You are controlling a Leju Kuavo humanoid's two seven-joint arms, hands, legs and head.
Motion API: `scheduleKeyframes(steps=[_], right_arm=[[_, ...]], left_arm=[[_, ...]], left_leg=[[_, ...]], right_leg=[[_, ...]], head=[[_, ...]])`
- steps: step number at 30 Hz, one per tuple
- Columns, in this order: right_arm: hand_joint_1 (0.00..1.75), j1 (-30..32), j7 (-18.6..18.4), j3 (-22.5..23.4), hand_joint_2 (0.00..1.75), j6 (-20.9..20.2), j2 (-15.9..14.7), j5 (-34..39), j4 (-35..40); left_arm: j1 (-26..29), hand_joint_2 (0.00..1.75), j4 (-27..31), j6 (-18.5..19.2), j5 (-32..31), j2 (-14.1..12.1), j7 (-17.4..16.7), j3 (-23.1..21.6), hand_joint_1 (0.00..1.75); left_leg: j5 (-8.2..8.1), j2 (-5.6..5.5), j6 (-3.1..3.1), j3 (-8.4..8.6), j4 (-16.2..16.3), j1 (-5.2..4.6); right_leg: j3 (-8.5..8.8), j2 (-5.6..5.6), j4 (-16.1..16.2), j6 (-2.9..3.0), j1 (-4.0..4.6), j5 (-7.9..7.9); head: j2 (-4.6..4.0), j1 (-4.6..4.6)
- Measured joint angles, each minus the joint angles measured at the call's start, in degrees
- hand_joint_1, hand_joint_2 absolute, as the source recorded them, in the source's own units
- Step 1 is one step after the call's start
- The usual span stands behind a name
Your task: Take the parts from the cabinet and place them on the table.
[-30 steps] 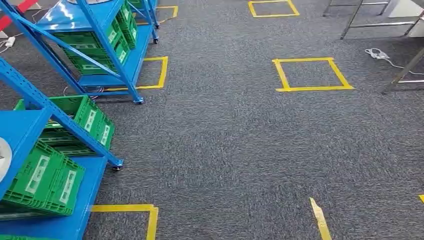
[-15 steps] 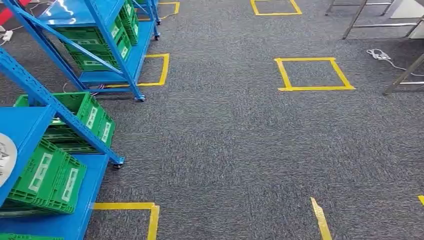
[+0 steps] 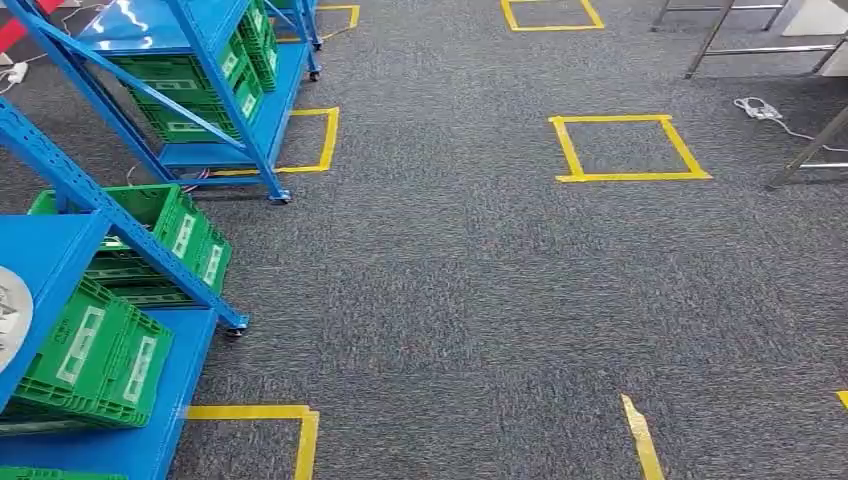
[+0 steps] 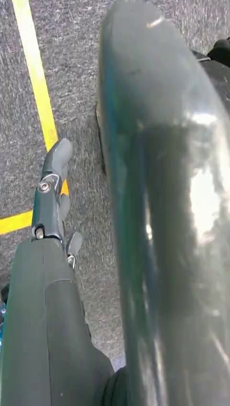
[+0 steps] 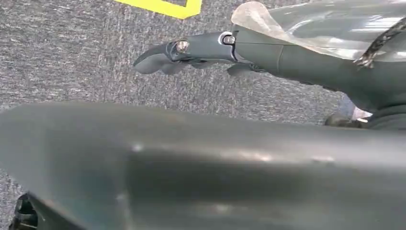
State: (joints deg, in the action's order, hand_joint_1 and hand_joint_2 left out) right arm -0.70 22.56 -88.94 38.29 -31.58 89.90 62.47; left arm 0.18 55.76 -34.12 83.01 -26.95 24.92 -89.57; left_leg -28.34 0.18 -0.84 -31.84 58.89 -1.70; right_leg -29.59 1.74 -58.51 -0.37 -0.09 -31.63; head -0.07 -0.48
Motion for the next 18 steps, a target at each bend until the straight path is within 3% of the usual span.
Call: scheduleKeyframes(steps=[1,2,4,5,6,8,9,10,11,13,14,15,16,18], right_arm=[[0.00,0.00,0.00,0.00,0.00,0.02,0.00,0.00,-0.02],[0.00,-0.04,0.00,0.00,0.00,0.00,0.00,0.02,-0.02],[0.00,-0.07,0.00,0.00,0.00,0.02,-0.02,-0.04,-0.02],[0.00,0.00,0.02,0.00,0.00,0.02,-0.02,-0.02,-0.02],[0.00,-0.04,0.02,0.00,0.00,0.02,-0.02,-0.04,-0.02],[0.00,-0.06,-0.02,0.02,0.00,0.04,-0.02,0.04,-0.07],[0.00,0.01,-0.02,0.02,0.00,0.09,-0.02,0.04,-0.11],[0.00,0.02,-0.04,0.02,0.00,0.15,-0.02,0.04,-0.11],[0.00,0.11,-0.09,-0.02,0.00,0.20,-0.02,0.04,-0.11],[0.00,0.12,-0.13,-0.02,0.00,0.24,-0.02,0.04,-0.13],[0.00,0.09,-0.13,0.00,0.00,0.24,-0.02,0.02,-0.15],[0.00,0.06,-0.15,0.02,0.00,0.22,0.37,0.02,-0.15],[0.00,-0.04,-0.22,0.02,0.00,0.22,0.22,-0.02,-0.22],[0.00,0.16,-0.20,0.02,0.00,0.24,0.22,0.04,-0.26]], left_arm=[[-0.02,0.00,-0.02,0.00,0.00,0.00,0.02,0.00,0.00],[-0.03,0.00,-0.09,0.00,0.00,-0.05,0.00,0.00,0.00],[-0.15,0.00,-0.15,0.00,0.02,-0.13,0.00,0.00,0.00],[-0.19,0.00,-0.20,0.00,0.00,-0.02,0.00,0.00,0.00],[-0.20,0.00,-0.22,0.02,0.02,0.00,0.00,0.00,0.00],[-0.41,0.00,-0.33,0.09,0.04,0.09,-0.04,0.00,0.00],[-0.41,0.00,-0.42,0.22,0.11,0.22,-0.07,0.00,0.00],[-0.41,0.00,-0.55,0.46,0.20,0.37,-0.11,0.00,0.00],[-0.42,0.00,-0.68,0.55,0.28,0.46,-0.20,0.00,0.00],[-0.42,0.00,-0.92,0.81,0.28,0.65,-0.24,0.00,0.00],[-0.41,0.00,-1.00,0.83,0.28,0.64,-0.22,0.00,0.00],[-0.45,0.00,-1.27,0.83,0.28,0.33,-0.24,0.00,0.00],[-0.53,0.00,-1.31,0.89,0.31,0.39,-0.26,0.00,0.00],[-0.63,0.00,-1.42,1.05,0.33,0.50,-0.26,0.00,0.00]], left_leg=[[-0.12,0.00,-0.10,-0.05,0.14,-0.04],[-0.18,-0.02,-0.87,-0.06,0.23,-0.27],[0.82,-0.06,-2.05,1.07,-2.07,0.10],[1.44,-0.03,-1.94,2.04,-3.59,0.43],[1.72,-0.03,-2.26,2.32,-4.13,0.48],[1.72,-0.07,-2.27,2.23,-4.08,0.61],[1.62,-0.18,-2.14,2.25,-4.07,0.62],[1.52,-0.30,-1.97,2.31,-4.01,0.70],[1.37,-0.39,-1.71,2.42,-3.92,0.88],[0.62,-0.61,-0.59,2.62,-3.01,1.60],[-0.04,-0.67,0.20,2.49,-2.03,1.86],[-0.68,-0.89,0.85,1.86,-1.06,1.54],[-0.77,-1.02,0.90,1.60,-0.61,1.47],[-0.65,-1.09,0.98,1.63,-0.62,1.60]], right_leg=[[0.03,0.01,0.17,-0.13,-0.16,0.13],[0.11,0.16,0.38,-0.75,-0.30,0.35],[0.92,0.15,1.38,-1.10,-0.03,0.50],[0.38,-0.63,0.64,-1.13,-0.07,-0.06],[-0.69,-1.20,-1.53,-1.31,-0.08,-1.39],[-5.26,-1.66,-10.05,-1.87,-0.42,-5.13],[-7.36,-1.67,-13.74,-2.19,-0.64,-6.25],[-8.65,-1.65,-15.27,-2.56,-0.94,-5.83],[-8.30,-1.64,-14.02,-2.88,-1.21,-4.23],[-4.19,-1.64,-4.82,-3.86,-2.01,1.59],[-2.25,-1.78,-0.69,-4.73,-2.41,2.48],[-2.06,-2.53,-0.46,-4.50,-2.01,1.31],[-1.68,-2.48,-0.76,-2.88,-1.90,1.36],[-1.83,-2.30,-1.05,-2.20,-1.76,1.23]], head=[[0.00,0.00],[0.00,0.04],[0.00,0.04],[0.00,-0.20],[0.00,-0.20],[0.00,-0.20],[0.00,-0.15],[0.00,-0.17],[0.00,-0.13],[0.00,-0.15],[0.00,-0.17],[0.00,-0.85],[0.00,-0.74],[0.00,-0.35]])
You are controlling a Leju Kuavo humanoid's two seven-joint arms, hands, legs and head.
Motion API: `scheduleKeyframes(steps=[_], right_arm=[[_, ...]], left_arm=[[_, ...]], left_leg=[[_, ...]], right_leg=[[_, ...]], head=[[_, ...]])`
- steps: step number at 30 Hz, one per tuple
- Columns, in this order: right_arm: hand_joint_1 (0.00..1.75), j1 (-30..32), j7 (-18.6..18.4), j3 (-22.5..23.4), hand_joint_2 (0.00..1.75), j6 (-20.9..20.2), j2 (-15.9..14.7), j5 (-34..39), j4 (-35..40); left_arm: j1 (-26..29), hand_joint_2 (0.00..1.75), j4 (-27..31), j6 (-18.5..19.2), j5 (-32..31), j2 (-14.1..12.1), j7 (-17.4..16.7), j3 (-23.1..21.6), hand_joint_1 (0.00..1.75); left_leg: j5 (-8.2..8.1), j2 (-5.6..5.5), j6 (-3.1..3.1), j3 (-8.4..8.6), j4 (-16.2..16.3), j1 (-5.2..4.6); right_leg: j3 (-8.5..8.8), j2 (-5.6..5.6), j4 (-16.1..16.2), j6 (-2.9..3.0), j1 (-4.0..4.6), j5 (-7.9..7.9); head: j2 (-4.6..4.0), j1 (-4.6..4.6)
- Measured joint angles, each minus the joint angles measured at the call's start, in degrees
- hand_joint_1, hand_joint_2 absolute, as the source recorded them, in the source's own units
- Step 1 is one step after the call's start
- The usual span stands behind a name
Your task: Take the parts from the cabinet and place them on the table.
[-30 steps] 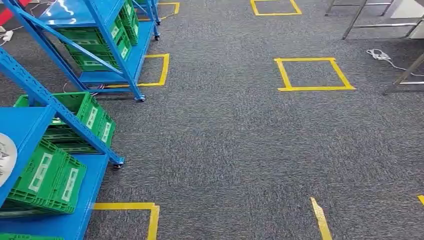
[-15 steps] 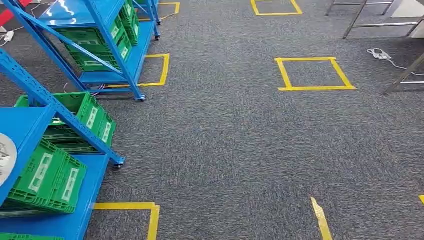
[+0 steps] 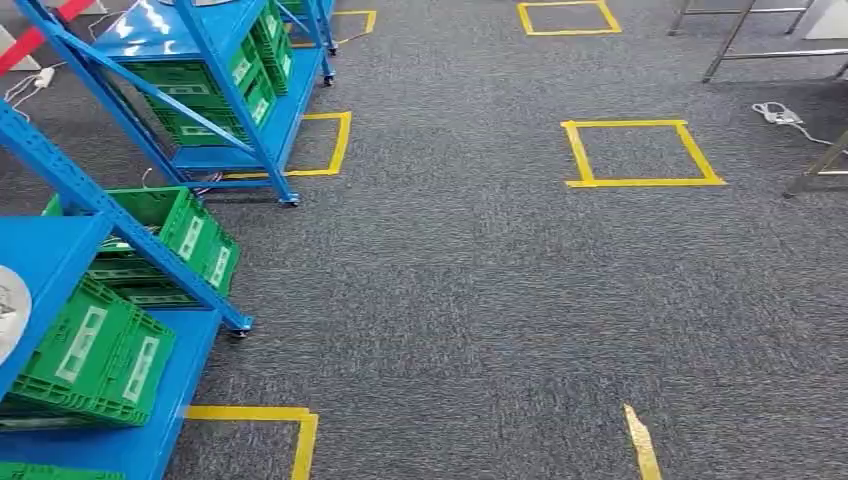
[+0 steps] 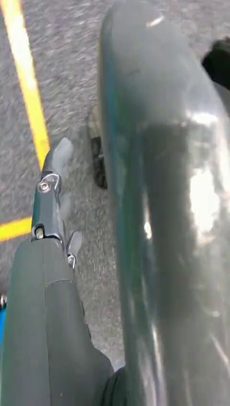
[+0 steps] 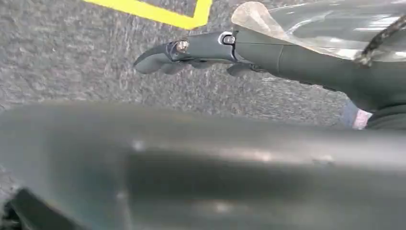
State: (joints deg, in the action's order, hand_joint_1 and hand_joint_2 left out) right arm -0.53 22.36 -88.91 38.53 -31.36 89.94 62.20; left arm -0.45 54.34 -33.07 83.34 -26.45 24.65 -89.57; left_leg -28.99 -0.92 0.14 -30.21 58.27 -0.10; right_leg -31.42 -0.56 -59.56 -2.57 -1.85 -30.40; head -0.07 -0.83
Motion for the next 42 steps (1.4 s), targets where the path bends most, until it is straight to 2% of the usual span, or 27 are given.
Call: scheduleKeyframes(steps=[2,3,5,6,7,8,9,11,13,16,17,18,21,22,23,24,26,27,28,29,31,33,36,37,38,39,42], right_arm=[[0.00,0.03,0.00,-0.02,0.00,0.00,-0.02,0.00,-0.02],[0.00,-0.01,0.00,-0.02,0.00,0.02,-0.02,-0.02,-0.02],[0.00,-0.03,0.00,-0.02,0.00,0.07,-0.07,-0.02,-0.04],[0.00,-0.01,0.00,0.00,0.00,0.11,-0.07,-0.02,-0.07],[0.00,0.01,0.00,-0.02,0.00,0.13,-0.04,-0.02,-0.07],[0.00,0.00,-0.02,-0.02,0.00,0.13,-0.07,0.00,-0.09],[0.00,-0.01,-0.02,-0.02,0.00,0.13,-0.07,0.00,-0.09],[0.00,-0.03,-0.04,0.00,0.00,0.13,-0.04,-0.02,-0.09],[0.00,-0.09,-0.04,-0.02,0.00,0.13,-0.04,-0.04,-0.07],[0.00,-0.06,-0.04,-0.02,0.00,0.13,-0.04,-0.04,-0.07],[0.00,-0.05,-0.04,-0.02,0.00,0.13,-0.07,-0.04,-0.09],[0.00,-0.04,-0.04,-0.02,0.00,0.15,-0.07,-0.07,-0.09],[0.00,-0.10,-0.07,0.02,0.00,0.15,-0.13,0.00,-0.11],[0.00,-0.06,-0.07,0.00,0.00,0.15,-0.11,-0.02,-0.11],[0.00,-0.03,-0.07,0.00,0.00,0.15,-0.11,0.00,-0.13],[0.00,0.08,-0.07,-0.04,0.00,0.15,-0.13,0.00,-0.13],[0.00,0.03,-0.07,-0.02,0.00,0.15,-0.17,-0.02,-0.17],[0.00,-0.02,-0.07,-0.02,0.00,0.17,-0.20,-0.02,-0.17],[0.00,-0.08,-0.04,0.02,0.00,0.17,-0.17,-0.02,-0.17],[0.00,-0.07,-0.04,0.02,0.00,0.20,-0.20,-0.09,-0.20],[0.00,0.09,-0.11,0.04,0.00,0.22,-0.17,0.02,-0.20],[0.00,0.12,-0.11,0.00,0.00,0.20,-0.20,-0.02,-0.20],[0.00,0.03,-0.09,0.00,0.00,0.22,-0.20,-0.04,-0.20],[0.00,0.00,-0.11,0.02,0.00,0.22,-0.20,-0.04,-0.20],[0.00,0.03,-0.11,0.02,0.00,0.22,-0.20,-0.02,-0.20],[0.00,0.03,-0.11,0.02,0.00,0.22,-0.20,-0.02,-0.20],[0.00,0.09,-0.11,0.02,0.00,0.22,-0.20,-0.02,-0.20]], left_arm=[[0.05,0.00,-0.22,0.00,0.04,0.02,0.00,0.00,0.00],[0.06,0.00,-0.24,0.02,0.02,0.04,0.00,0.00,0.00],[0.03,0.00,-0.28,0.02,0.02,0.24,0.00,0.00,0.00],[0.04,0.00,-0.33,0.02,0.04,0.31,0.00,0.00,0.00],[0.05,0.00,-0.37,0.02,0.04,0.39,0.00,0.00,0.00],[0.11,0.00,-0.39,0.02,0.04,0.42,0.00,0.00,0.00],[0.24,0.00,-0.39,0.02,0.07,0.39,0.00,-0.02,0.00],[0.25,0.00,-0.39,-0.02,0.07,0.35,0.00,-0.02,0.00],[0.12,0.00,-0.44,-0.06,0.11,0.15,0.00,0.00,0.00],[0.21,0.00,-0.46,-0.09,0.11,-0.15,0.00,0.00,0.00],[0.32,0.00,-0.46,-0.11,0.11,-0.17,0.00,-0.02,0.00],[0.38,0.00,-0.46,-0.11,0.09,-0.11,0.00,-0.02,0.00],[0.20,0.00,-0.48,-0.09,0.09,0.07,0.00,-0.02,0.00],[0.17,0.00,-0.48,-0.06,0.09,0.13,0.00,0.00,0.00],[0.19,0.00,-0.48,-0.06,0.09,0.18,0.00,0.00,0.00],[0.20,0.00,-0.48,-0.07,0.11,0.20,0.00,0.00,0.00],[0.25,0.00,-0.48,-0.07,0.11,0.35,0.00,-0.02,0.00],[0.23,0.00,-0.48,-0.11,0.11,0.37,0.00,-0.02,0.00],[0.08,0.00,-0.48,-0.22,0.11,0.33,0.00,0.00,0.00],[0.02,0.00,-0.48,-0.24,0.11,0.33,0.00,0.00,0.00],[0.08,0.00,-0.48,-0.37,0.11,0.26,0.00,0.00,0.00],[0.11,0.00,-0.48,-0.41,0.09,0.20,0.00,0.00,0.00],[0.10,0.00,-0.48,-0.41,0.09,0.22,0.00,0.00,0.00],[0.11,0.00,-0.48,-0.41,0.07,0.29,0.00,0.00,0.00],[0.12,0.00,-0.48,-0.41,0.00,0.35,0.00,0.00,0.00],[0.19,0.00,-0.48,-0.48,-0.09,0.39,0.00,0.00,0.00],[0.26,0.00,-0.48,-0.57,-0.28,0.39,0.02,-0.02,0.00]], left_leg=[[-0.97,0.26,0.45,-0.11,0.92,0.28],[-2.69,0.42,0.64,-1.28,3.61,0.30],[-7.04,0.44,0.73,-5.79,12.75,0.30],[-8.47,0.44,0.56,-7.92,16.96,0.30],[-8.45,0.43,0.26,-9.21,19.10,0.22],[-7.19,0.43,-0.12,-9.13,18.53,0.10],[-4.48,0.42,-0.58,-7.93,15.34,-0.14],[1.56,0.43,-1.57,-3.72,5.14,-0.84],[1.27,0.56,-2.31,-2.45,1.90,-1.45],[1.01,0.52,-2.56,-2.28,0.64,-1.80],[1.68,0.66,-2.40,-1.32,-0.96,-1.11],[1.71,0.68,-2.53,-0.91,-1.44,-1.16],[1.50,0.70,-2.94,-0.83,-1.44,-1.19],[1.40,0.69,-2.91,-0.75,-1.43,-1.19],[1.30,0.68,-2.89,-0.60,-1.43,-1.19],[1.07,0.62,-2.80,-0.26,-1.42,-1.15],[0.46,0.58,-2.35,0.54,-1.26,-1.09],[0.12,0.58,-2.06,0.77,-1.07,-1.08],[-0.31,0.56,-1.67,0.43,-0.43,-1.53],[-0.23,0.51,-1.54,0.27,-0.46,-1.52],[-0.26,0.51,-1.48,0.34,-0.44,-1.42],[-1.81,0.61,-0.69,-0.07,1.23,-1.24],[-7.73,0.62,0.33,-6.00,13.59,-0.46],[-8.69,0.63,0.47,-7.94,17.13,-0.22],[-8.13,0.63,0.55,-8.64,17.98,-0.04],[-6.09,0.63,0.56,-8.01,16.15,0.14],[1.77,0.67,0.28,-2.51,2.71,0.42]], right_leg=[[0.11,0.19,0.01,0.74,0.01,-0.05],[0.21,0.27,0.06,1.03,0.11,-0.03],[0.17,0.48,0.08,1.27,0.46,-0.14],[0.21,0.60,0.07,1.48,0.69,-0.28],[0.34,0.67,0.07,1.64,0.92,-0.38],[0.53,0.68,0.07,1.83,1.07,-0.51],[0.80,0.67,0.07,2.05,1.20,-0.68],[1.50,0.67,0.19,2.13,1.21,-1.07],[1.34,0.62,0.31,1.70,1.26,-1.26],[1.20,0.91,0.90,0.91,0.96,-0.92],[0.85,0.91,0.46,0.76,0.96,-1.54],[0.34,0.70,-1.00,0.77,1.08,-2.56],[-6.34,0.61,-13.43,0.30,1.14,-7.87],[-8.09,0.62,-16.09,0.12,1.18,-8.25],[-8.51,0.64,-16.13,0.00,1.15,-7.37],[-7.43,0.65,-13.07,-0.11,1.08,-4.53],[-2.62,0.67,-2.78,-0.19,0.89,1.32],[-0.91,0.58,0.17,-0.09,0.87,1.04],[-0.45,0.48,1.10,0.28,0.98,0.77],[-0.27,0.39,0.85,0.90,1.02,0.84],[-0.29,0.41,0.85,1.32,1.21,0.76],[-0.04,0.54,1.08,1.90,0.80,0.88],[0.07,0.70,1.08,2.37,0.84,0.63],[0.13,0.75,1.08,2.39,0.84,0.55],[0.28,0.75,1.08,2.39,0.84,0.41],[0.51,0.72,1.08,2.36,0.84,0.28],[1.24,0.68,1.13,1.98,0.77,-0.28]], head=[[0.00,0.02],[0.00,0.26],[0.00,0.28],[0.00,0.28],[0.00,0.22],[0.00,0.24],[0.00,0.24],[0.00,0.26],[0.00,0.26],[0.00,0.33],[0.00,0.20],[0.00,0.20],[0.00,0.04],[0.00,-0.04],[0.00,-0.04],[0.00,0.00],[0.00,-0.02],[0.00,0.00],[0.00,-0.09],[0.00,-0.02],[0.00,0.04],[0.00,0.19],[0.00,0.44],[0.00,0.44],[0.00,0.42],[0.00,0.44],[0.00,0.46]])
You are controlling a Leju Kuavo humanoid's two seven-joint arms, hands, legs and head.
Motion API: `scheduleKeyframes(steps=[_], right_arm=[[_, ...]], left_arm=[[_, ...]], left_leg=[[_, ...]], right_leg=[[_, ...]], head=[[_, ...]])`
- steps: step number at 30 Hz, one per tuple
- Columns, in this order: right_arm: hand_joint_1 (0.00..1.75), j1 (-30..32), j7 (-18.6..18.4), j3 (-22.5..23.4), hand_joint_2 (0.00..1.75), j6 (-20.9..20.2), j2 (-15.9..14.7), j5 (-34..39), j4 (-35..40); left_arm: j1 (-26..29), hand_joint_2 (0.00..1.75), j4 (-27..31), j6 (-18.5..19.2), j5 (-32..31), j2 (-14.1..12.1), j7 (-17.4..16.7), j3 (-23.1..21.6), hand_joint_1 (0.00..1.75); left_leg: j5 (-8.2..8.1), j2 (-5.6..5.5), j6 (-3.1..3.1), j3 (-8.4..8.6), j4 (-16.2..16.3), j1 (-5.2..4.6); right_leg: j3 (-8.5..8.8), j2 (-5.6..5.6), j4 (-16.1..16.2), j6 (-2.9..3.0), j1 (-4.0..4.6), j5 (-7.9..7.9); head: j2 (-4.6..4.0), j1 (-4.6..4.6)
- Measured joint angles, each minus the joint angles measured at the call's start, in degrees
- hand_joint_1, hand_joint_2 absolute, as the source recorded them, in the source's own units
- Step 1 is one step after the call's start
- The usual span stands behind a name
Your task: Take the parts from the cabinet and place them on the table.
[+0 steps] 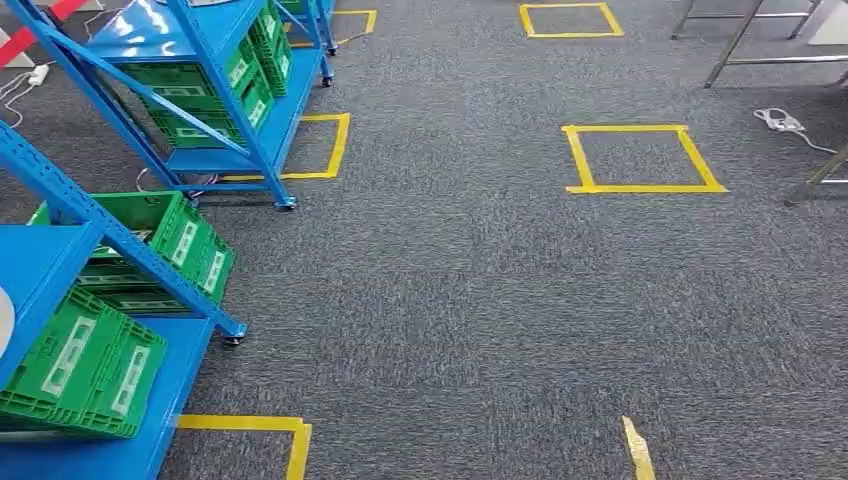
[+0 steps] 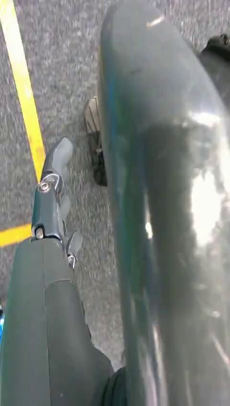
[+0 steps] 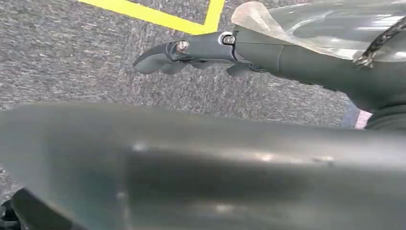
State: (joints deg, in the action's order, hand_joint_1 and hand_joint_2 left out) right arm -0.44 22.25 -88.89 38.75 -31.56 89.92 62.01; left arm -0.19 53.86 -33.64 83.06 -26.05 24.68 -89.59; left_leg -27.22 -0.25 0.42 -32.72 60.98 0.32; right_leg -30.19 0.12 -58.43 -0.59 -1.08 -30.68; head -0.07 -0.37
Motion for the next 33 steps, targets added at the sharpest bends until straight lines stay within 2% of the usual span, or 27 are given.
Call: scheduleKeyframes(steps=[2,4,5,6,7,9,10,11,12,13,15,16,17,19,21,22,23,24,25,26,27,28,30,31,32,33], right_arm=[[0.00,-0.11,0.00,0.02,0.00,0.00,0.00,-0.02,-0.04],[0.00,-0.11,0.00,0.04,0.00,-0.02,0.00,-0.02,-0.02],[0.00,-0.15,0.00,0.04,0.00,0.00,0.00,-0.02,-0.02],[0.00,-0.13,0.00,0.07,0.00,0.00,0.00,-0.02,-0.02],[0.00,-0.16,0.02,0.07,0.00,0.00,0.00,-0.04,-0.02],[0.00,-0.17,0.00,0.09,0.00,0.00,-0.02,0.00,-0.04],[0.00,-0.13,0.00,0.09,0.00,0.00,0.00,0.02,-0.04],[0.00,-0.14,-0.02,0.09,0.00,-0.09,0.00,0.00,-0.07],[0.00,-0.04,-0.02,0.04,0.00,-0.18,0.00,-0.02,-0.07],[0.00,-0.02,-0.04,0.00,0.00,-0.30,0.00,0.00,-0.09],[0.00,-0.10,-0.02,0.00,0.00,-0.35,0.00,0.00,-0.11],[0.00,-0.19,-0.04,0.00,0.00,-0.35,0.00,0.00,-0.13],[0.00,-0.38,-0.04,0.04,0.00,-0.37,0.00,0.00,-0.13],[0.00,-0.19,-0.04,0.07,0.00,-0.39,0.00,-0.02,-0.15],[0.00,-0.09,-0.11,0.00,0.00,-0.48,0.00,0.02,-0.15],[0.00,-0.14,-0.11,0.00,0.00,-0.57,0.00,-0.02,-0.18],[0.00,-0.15,-0.11,0.00,0.00,-0.63,0.00,-0.02,-0.20],[0.00,-0.21,-0.11,0.00,0.00,-0.70,0.00,-0.02,-0.20],[0.00,-0.22,-0.09,0.00,0.00,-0.79,0.00,-0.02,-0.20],[0.00,-0.21,-0.11,0.02,0.00,-0.85,0.00,0.00,-0.24],[0.00,-0.20,-0.11,0.00,0.00,-0.85,0.00,0.00,-0.31],[0.00,-0.20,-0.11,0.00,0.00,-0.87,0.00,0.00,-0.37],[0.00,-0.17,-0.11,0.00,0.00,-0.90,0.00,-0.02,-0.39],[0.00,-0.15,-0.09,0.00,0.00,-0.90,0.00,-0.02,-0.44],[0.00,-0.31,-0.09,0.00,0.00,-0.90,0.00,-0.02,-0.46],[0.00,-0.39,-0.09,0.02,0.00,-0.90,0.02,0.00,-0.48]], left_arm=[[-0.26,0.00,0.02,-0.07,-0.11,0.00,0.02,0.02,0.00],[-0.09,0.00,0.00,-0.13,-0.11,-0.13,0.02,0.02,0.00],[-0.06,0.00,0.00,-0.15,-0.11,-0.18,0.02,0.02,0.00],[0.02,0.00,0.00,-0.15,-0.13,-0.22,0.02,0.00,0.00],[-0.06,0.00,0.00,-0.15,-0.15,-0.26,0.04,0.00,0.00],[-0.16,0.00,0.00,-0.17,-0.15,-0.28,0.04,0.02,0.00],[-0.19,0.00,0.00,-0.17,-0.15,-0.28,0.04,0.02,0.00],[-0.16,0.00,0.00,-0.15,-0.13,-0.17,0.02,0.02,0.00],[-0.17,0.00,0.00,-0.04,-0.13,-0.13,0.02,0.02,0.00],[-0.17,0.00,0.00,0.00,-0.11,-0.09,0.02,0.02,0.00],[-0.16,0.00,-0.02,0.04,-0.11,0.02,0.02,0.02,0.00],[-0.17,0.00,-0.04,0.09,-0.09,0.04,0.02,0.02,0.00],[-0.23,0.00,-0.07,0.09,-0.07,0.07,0.02,0.02,0.00],[-0.33,0.00,-0.15,0.17,-0.09,0.11,0.02,0.02,0.00],[-0.41,0.00,-0.26,0.24,-0.24,0.07,0.02,0.02,0.00],[-0.39,0.00,-0.30,0.39,-0.31,0.07,0.02,0.02,0.00],[-0.39,0.00,-0.35,0.39,-0.31,0.11,0.02,0.02,0.00],[-0.39,0.00,-0.44,0.39,-0.31,0.15,0.02,0.02,0.00],[-0.39,0.00,-0.46,0.42,-0.33,0.22,0.02,0.02,0.00],[-0.39,0.00,-0.48,0.42,-0.33,0.28,0.00,0.02,0.00],[-0.34,0.00,-0.52,0.42,-0.33,0.35,0.00,0.02,0.00],[-0.25,0.00,-0.57,0.42,-0.33,0.37,0.00,0.02,0.00],[-0.31,0.00,-0.63,0.42,-0.33,0.37,0.00,0.02,0.00],[-0.29,0.00,-0.63,0.42,-0.35,0.39,0.00,0.00,0.00],[-0.42,0.00,-0.66,0.42,-0.35,0.46,0.00,0.04,0.00],[-0.47,0.00,-0.72,0.42,-0.44,0.44,-0.02,0.04,0.00]], left_leg=[[-1.33,0.06,-0.24,0.84,-2.05,-0.46],[-1.26,-0.02,-0.60,0.59,-1.90,-0.88],[-0.97,-0.05,-1.09,0.87,-2.61,-0.87],[-0.67,0.11,-1.51,1.46,-3.23,-0.67],[-0.67,0.10,-1.94,1.57,-3.43,-0.69],[-0.82,0.10,-2.45,1.53,-3.42,-0.95],[-0.89,0.10,-2.57,1.53,-3.41,-1.08],[-0.96,0.09,-2.67,1.65,-3.39,-1.21],[-1.06,0.07,-2.68,1.85,-3.39,-1.25],[-1.20,0.03,-2.70,2.09,-3.36,-1.28],[-1.68,-0.04,-2.42,2.66,-3.23,-1.28],[-2.02,-0.07,-2.04,2.49,-2.89,-1.59],[-2.16,-0.08,-1.78,2.33,-2.71,-1.58],[-1.95,-0.03,-1.40,2.35,-2.86,-1.39],[-2.66,-0.05,-0.83,2.41,-2.40,-1.36],[-4.31,0.02,-0.33,1.56,-0.15,-1.30],[-6.29,0.02,0.02,-0.10,3.38,-1.06],[-8.49,0.01,0.33,-2.44,8.28,-0.77],[-9.98,0.02,0.54,-4.60,12.53,-0.57],[-10.30,0.03,0.69,-5.98,15.00,-0.35],[-8.94,0.03,0.84,-5.98,14.54,-0.06],[-6.42,0.04,0.96,-4.79,11.54,0.19],[-0.77,0.10,1.00,-0.34,1.47,0.51],[-0.91,0.05,1.06,0.99,-1.06,0.53],[-1.33,-0.01,0.74,1.32,-2.54,0.16],[-1.35,0.03,0.35,0.94,-2.13,0.00]], right_leg=[[-0.19,-0.08,-0.19,-0.78,0.27,-0.27],[-0.17,0.05,0.17,-1.51,-0.16,-0.05],[0.14,0.08,0.30,-2.06,-0.18,-0.15],[-0.42,0.03,-0.57,-2.05,-0.34,-1.02],[-1.70,-0.02,-3.05,-1.96,-0.18,-2.58],[-6.57,-0.05,-12.47,-2.02,-0.10,-6.61],[-8.93,-0.05,-16.53,-2.04,-0.04,-7.73],[-10.01,-0.05,-17.94,-2.00,0.03,-7.33],[-9.74,-0.05,-16.73,-1.90,0.04,-5.67],[-8.37,-0.04,-13.48,-1.78,0.06,-3.17],[-3.42,-0.03,-3.00,-1.27,0.14,2.15],[-2.38,-0.02,-0.94,-1.11,0.43,1.30],[-1.64,-0.04,-0.26,-0.91,0.35,1.10],[-1.75,-0.17,-0.21,-0.61,0.59,1.20],[-1.37,-0.01,0.41,-0.01,0.07,1.52],[-1.21,-0.01,0.48,0.17,0.05,1.43],[-1.18,0.02,0.47,0.30,0.04,1.37],[-1.14,0.08,0.47,0.39,0.05,1.31],[-1.11,0.14,0.47,0.42,0.07,1.23],[-1.04,0.15,0.46,0.44,0.07,1.17],[-0.85,0.13,0.46,0.38,0.05,1.05],[-0.65,0.09,0.46,0.34,0.03,0.92],[0.02,0.05,0.46,-0.04,-0.06,0.59],[-0.38,0.05,0.51,-0.30,-0.08,0.43],[-0.11,-0.03,0.20,-0.81,0.24,0.14],[-0.32,0.06,0.39,-1.24,0.13,0.38]], head=[[0.00,0.00],[0.00,-0.07],[0.00,-0.13],[0.00,-0.09],[0.00,-0.35],[0.00,-0.52],[0.00,-0.50],[0.00,-0.55],[0.00,-0.50],[0.00,-0.55],[0.00,-0.55],[0.00,-0.52],[0.00,-0.39],[0.00,-0.44],[0.00,-0.46],[0.00,-0.15],[0.00,-0.04],[0.00,-0.09],[0.00,-0.11],[0.00,-0.07],[0.00,-0.11],[0.00,-0.07],[0.00,-0.09],[0.00,-0.13],[0.00,-0.11],[0.00,-0.15]])
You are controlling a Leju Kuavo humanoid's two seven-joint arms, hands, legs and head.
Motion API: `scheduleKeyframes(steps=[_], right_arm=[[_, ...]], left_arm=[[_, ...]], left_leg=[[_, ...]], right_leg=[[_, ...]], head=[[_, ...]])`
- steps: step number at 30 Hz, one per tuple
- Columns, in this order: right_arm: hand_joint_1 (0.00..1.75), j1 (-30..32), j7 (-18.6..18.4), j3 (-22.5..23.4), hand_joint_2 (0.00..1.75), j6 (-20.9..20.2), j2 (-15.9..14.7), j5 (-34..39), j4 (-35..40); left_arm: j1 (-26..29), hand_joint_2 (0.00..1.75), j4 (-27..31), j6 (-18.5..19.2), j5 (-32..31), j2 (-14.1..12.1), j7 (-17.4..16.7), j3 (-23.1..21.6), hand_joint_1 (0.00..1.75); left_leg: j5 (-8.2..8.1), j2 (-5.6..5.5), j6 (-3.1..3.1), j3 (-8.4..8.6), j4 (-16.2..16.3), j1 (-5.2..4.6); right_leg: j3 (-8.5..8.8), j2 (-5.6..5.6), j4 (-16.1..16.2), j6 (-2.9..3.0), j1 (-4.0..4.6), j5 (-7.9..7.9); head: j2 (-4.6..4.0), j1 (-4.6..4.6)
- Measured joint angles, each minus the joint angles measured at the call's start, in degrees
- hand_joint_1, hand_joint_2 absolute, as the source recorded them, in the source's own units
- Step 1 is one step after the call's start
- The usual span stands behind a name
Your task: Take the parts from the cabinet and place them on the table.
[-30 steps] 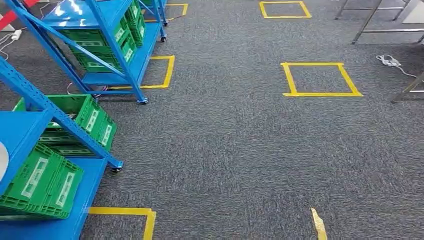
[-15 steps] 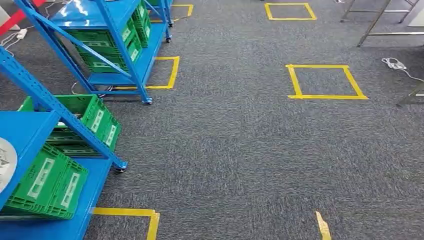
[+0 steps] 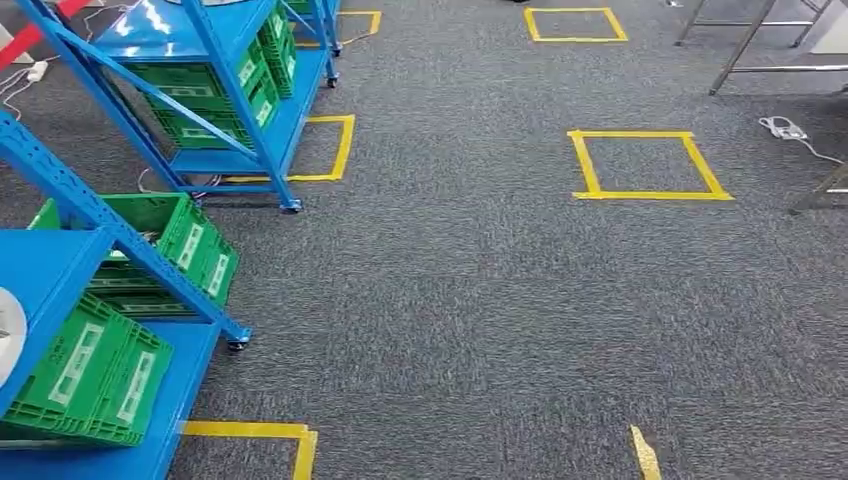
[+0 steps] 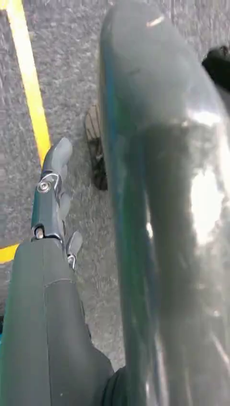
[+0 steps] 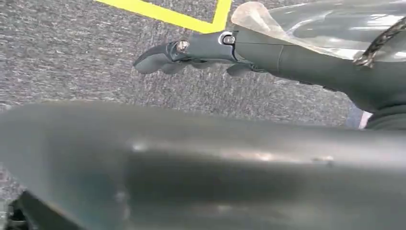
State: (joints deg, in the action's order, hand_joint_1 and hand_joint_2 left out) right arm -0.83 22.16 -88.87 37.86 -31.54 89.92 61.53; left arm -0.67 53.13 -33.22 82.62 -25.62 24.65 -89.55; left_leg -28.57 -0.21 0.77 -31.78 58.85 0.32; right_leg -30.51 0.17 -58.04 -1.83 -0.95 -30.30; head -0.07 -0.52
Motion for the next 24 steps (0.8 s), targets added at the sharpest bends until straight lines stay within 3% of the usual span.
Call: scheduleKeyframes(steps=[2,3,4,5,7,8,9,10,12,13,14,17,23,24], right_arm=[[0.00,0.12,0.02,0.00,0.00,-0.02,0.00,-0.04,-0.02],[0.00,0.04,0.04,0.00,0.00,-0.04,0.00,-0.02,-0.04],[0.00,0.13,0.06,-0.02,0.00,-0.07,0.02,-0.04,-0.04],[0.00,0.10,0.07,-0.02,0.00,-0.07,0.02,-0.04,-0.04],[0.00,0.09,0.07,0.00,0.00,-0.09,0.00,-0.02,-0.07],[0.00,0.12,0.04,-0.02,0.00,-0.09,0.02,-0.02,-0.09],[0.00,0.15,0.04,-0.02,0.00,-0.09,0.02,-0.02,-0.09],[0.00,0.27,0.04,-0.07,0.00,-0.09,0.02,-0.02,-0.09],[0.00,0.23,0.07,-0.07,0.00,-0.09,0.00,-0.02,-0.13],[0.00,0.21,0.04,-0.07,0.00,-0.09,0.00,-0.02,-0.13],[0.00,0.09,0.07,-0.02,0.00,-0.09,0.00,0.00,-0.13],[0.00,0.23,0.04,0.02,0.00,-0.09,0.00,0.04,-0.15],[0.00,0.21,0.07,0.02,0.00,-0.09,0.02,0.02,-0.15],[0.00,0.25,0.04,-0.02,0.00,-0.09,0.02,0.00,-0.13]], left_arm=[[0.10,0.00,-0.09,0.00,0.00,-0.06,0.00,0.00,0.00],[0.15,0.00,-0.17,0.00,0.02,-0.11,-0.02,-0.02,0.00],[0.15,0.00,-0.22,0.00,0.02,-0.09,-0.02,-0.02,0.00],[0.08,0.00,-0.26,0.00,0.04,-0.09,-0.02,-0.02,0.00],[0.03,0.00,-0.39,0.00,0.04,-0.09,-0.04,-0.02,0.00],[0.04,0.00,-0.44,0.00,0.04,-0.04,-0.07,-0.02,0.00],[0.05,0.00,-0.48,0.00,0.04,0.04,-0.09,-0.02,0.00],[0.04,0.00,-0.50,0.00,0.04,0.09,-0.13,-0.02,0.00],[0.08,0.00,-0.61,0.00,0.07,0.15,-0.15,-0.02,0.00],[0.07,0.00,-0.66,0.00,0.07,0.15,-0.15,-0.02,0.00],[0.03,0.00,-0.68,0.00,0.09,0.15,-0.15,-0.02,0.00],[-0.01,0.00,-0.79,0.00,0.15,0.17,-0.15,0.00,0.00],[-0.03,0.00,-0.79,0.00,0.15,0.13,-0.15,0.00,0.00],[-0.07,0.00,-0.79,0.00,0.15,0.04,-0.15,0.00,0.00]], left_leg=[[0.04,-0.05,-0.80,-0.03,-0.17,-0.35],[0.50,0.01,-1.49,0.47,-1.06,0.02],[0.54,0.05,-1.73,0.69,-1.28,-0.10],[0.50,0.06,-2.22,0.65,-1.28,-0.20],[0.33,0.08,-2.55,0.64,-1.27,-0.60],[0.25,0.08,-2.68,0.70,-1.25,-0.80],[0.19,0.07,-2.76,0.86,-1.25,-0.96],[0.05,0.04,-2.85,1.08,-1.25,-1.06],[-0.38,-0.06,-2.71,1.82,-1.22,-1.11],[-0.62,-0.05,-2.44,1.94,-1.18,-1.10],[-1.05,-0.12,-2.08,1.80,-0.67,-1.57],[-0.92,-0.08,-1.50,1.81,-0.99,-1.31],[-1.00,-0.08,-1.37,1.94,-0.93,-1.42],[-1.50,-0.09,-1.11,1.95,-0.67,-1.34]], right_leg=[[0.24,0.01,0.48,-0.76,-0.30,0.13],[-0.13,0.01,0.22,-1.07,-0.46,-0.36],[-0.63,0.00,-1.11,-1.03,-0.47,-1.29],[-2.34,-0.08,-4.53,-0.98,-0.38,-3.15],[-7.78,-0.08,-14.94,-1.09,-0.27,-7.38],[-9.59,-0.08,-18.07,-1.06,-0.20,-8.01],[-10.09,-0.09,-18.27,-0.94,-0.18,-7.17],[-9.27,-0.09,-16.19,-0.75,-0.11,-5.14],[-4.37,-0.08,-5.75,-0.24,0.05,0.73],[-2.46,-0.05,-1.73,0.04,0.16,1.51],[-1.58,-0.11,-0.17,0.12,0.31,0.81],[-1.28,-0.23,-0.46,0.80,0.50,0.74],[-1.23,-0.24,-0.30,0.96,0.36,0.83],[-0.96,-0.16,0.10,1.26,0.00,1.02]], head=[[0.00,-0.07],[0.02,-0.02],[0.00,-0.28],[0.00,-0.44],[0.00,-0.50],[0.00,-0.50],[0.00,-0.50],[0.00,-0.48],[0.00,-0.48],[0.00,-0.55],[0.00,-0.50],[0.00,-0.44],[0.00,-0.44],[0.00,-0.44]])
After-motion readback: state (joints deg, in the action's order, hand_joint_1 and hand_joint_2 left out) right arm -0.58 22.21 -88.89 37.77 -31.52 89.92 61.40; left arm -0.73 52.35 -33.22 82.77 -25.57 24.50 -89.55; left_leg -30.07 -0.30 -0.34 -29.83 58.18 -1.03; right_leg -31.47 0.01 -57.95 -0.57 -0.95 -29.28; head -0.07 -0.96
